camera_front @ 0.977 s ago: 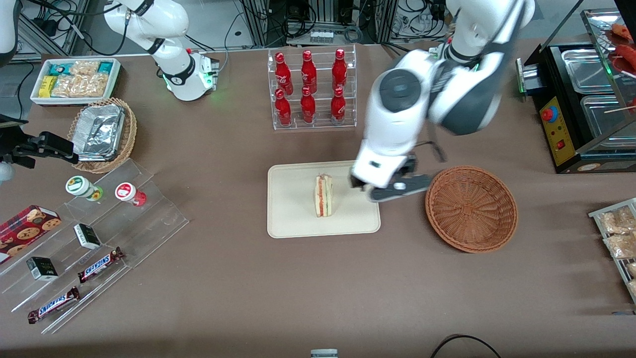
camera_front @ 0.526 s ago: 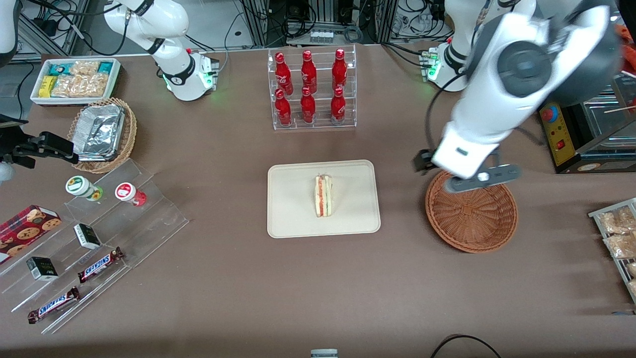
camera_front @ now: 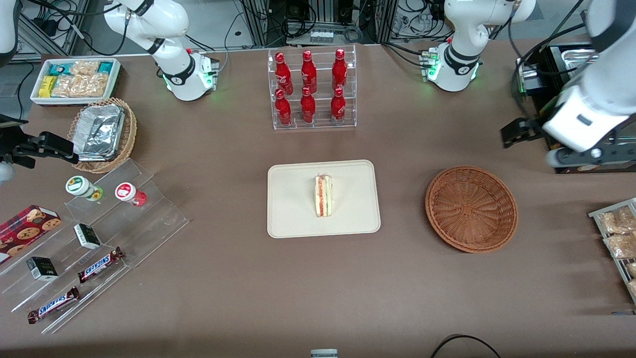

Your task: Place sandwich from basket to tray

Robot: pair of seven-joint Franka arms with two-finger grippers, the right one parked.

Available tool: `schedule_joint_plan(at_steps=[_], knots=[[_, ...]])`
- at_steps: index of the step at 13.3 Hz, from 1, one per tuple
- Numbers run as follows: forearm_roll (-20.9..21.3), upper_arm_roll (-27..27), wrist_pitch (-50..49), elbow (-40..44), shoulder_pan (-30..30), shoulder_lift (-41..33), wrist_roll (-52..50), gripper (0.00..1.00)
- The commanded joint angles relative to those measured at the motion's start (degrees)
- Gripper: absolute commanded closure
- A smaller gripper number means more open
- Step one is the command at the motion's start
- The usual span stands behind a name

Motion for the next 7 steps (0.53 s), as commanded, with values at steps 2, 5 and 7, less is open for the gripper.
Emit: schedule_joint_plan(at_steps=[2,5,7], knots=[[-0.03,-0.6,-0.22,-4.26,3.84,-3.94,6.23,0.0],[-0.21,-0.51,0.05,-3.65,4.29,-3.6,6.95,0.0],[-0.21,1.41,1.18,-3.38,3.77,-3.51,7.04,0.0]])
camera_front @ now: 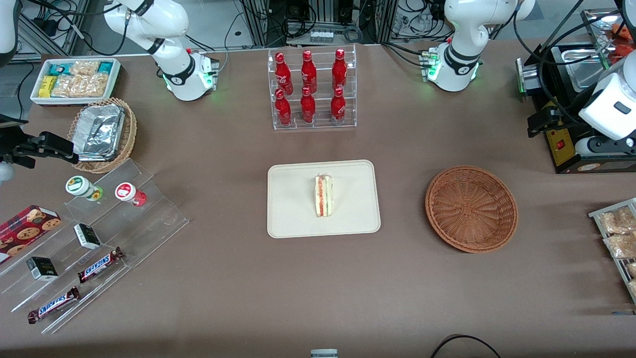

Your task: Place sandwich from basket to tray

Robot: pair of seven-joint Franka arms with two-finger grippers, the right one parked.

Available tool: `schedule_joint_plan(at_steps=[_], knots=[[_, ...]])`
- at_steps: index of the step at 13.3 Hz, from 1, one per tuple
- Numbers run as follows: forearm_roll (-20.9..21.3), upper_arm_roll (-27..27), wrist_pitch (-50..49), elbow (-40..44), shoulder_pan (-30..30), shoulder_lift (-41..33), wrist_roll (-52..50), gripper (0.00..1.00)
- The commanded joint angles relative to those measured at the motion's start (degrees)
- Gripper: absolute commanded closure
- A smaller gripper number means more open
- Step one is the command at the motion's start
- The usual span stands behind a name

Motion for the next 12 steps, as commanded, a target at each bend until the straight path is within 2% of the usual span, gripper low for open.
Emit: schedule_joint_plan(at_steps=[1,7,12], knots=[[-0.47,2.47,2.42,-0.8,-0.28,-1.19,1.03,0.0],[-0.03,3.1,2.61,-1.41,-1.69,-3.38,4.63,0.0],[-0.65,2.92,2.52,3.78,-1.87,-0.57,3.76,0.0]])
